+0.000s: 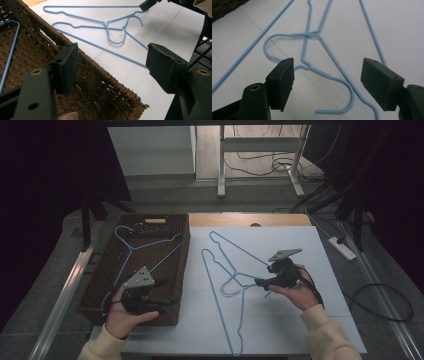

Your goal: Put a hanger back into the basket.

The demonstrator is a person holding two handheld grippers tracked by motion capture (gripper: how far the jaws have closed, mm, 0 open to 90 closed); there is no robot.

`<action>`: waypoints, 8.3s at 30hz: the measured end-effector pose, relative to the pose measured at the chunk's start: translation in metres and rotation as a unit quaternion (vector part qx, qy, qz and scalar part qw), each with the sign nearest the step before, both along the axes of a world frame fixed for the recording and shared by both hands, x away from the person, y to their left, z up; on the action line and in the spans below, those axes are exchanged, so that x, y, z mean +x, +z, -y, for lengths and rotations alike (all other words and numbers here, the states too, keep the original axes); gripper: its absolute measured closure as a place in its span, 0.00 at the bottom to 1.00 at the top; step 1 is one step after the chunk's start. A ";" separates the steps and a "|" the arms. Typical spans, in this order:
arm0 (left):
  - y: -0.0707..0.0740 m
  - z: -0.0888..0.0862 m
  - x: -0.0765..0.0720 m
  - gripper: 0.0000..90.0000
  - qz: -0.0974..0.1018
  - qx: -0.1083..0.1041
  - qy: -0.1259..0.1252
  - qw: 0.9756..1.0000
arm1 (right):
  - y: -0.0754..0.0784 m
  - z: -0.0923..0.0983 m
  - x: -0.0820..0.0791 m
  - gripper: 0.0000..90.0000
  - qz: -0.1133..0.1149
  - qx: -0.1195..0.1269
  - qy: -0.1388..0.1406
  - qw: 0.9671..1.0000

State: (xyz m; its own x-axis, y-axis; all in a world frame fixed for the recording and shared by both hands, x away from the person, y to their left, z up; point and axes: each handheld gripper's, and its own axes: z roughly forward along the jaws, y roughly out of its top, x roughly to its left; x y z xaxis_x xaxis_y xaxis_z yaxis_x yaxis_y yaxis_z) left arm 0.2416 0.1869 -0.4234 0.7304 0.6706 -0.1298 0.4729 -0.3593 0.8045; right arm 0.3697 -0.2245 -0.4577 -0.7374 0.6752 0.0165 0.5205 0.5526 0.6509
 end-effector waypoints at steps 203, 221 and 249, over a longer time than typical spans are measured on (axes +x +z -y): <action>0.018 0.143 0.142 0.37 0.060 0.186 -0.148 0.969 | 0.085 0.004 0.019 0.98 -0.061 -0.039 0.241 0.968; 0.018 0.150 0.130 0.94 0.060 0.220 -0.247 0.942 | 0.087 0.013 0.022 0.96 -0.045 -0.013 0.226 0.973; 0.066 0.087 0.121 0.96 0.037 0.072 -0.074 0.994 | 0.067 0.056 -0.011 0.31 0.088 0.118 0.056 0.988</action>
State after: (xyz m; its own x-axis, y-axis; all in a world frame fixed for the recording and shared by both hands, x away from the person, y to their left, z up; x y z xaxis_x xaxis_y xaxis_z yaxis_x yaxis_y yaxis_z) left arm 0.3625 0.0997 -0.3573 0.8269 0.5620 0.0176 0.3470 -0.5347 0.7705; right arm 0.3582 -0.2804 -0.3903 -0.8128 0.5818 0.0297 0.3328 0.4219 0.8434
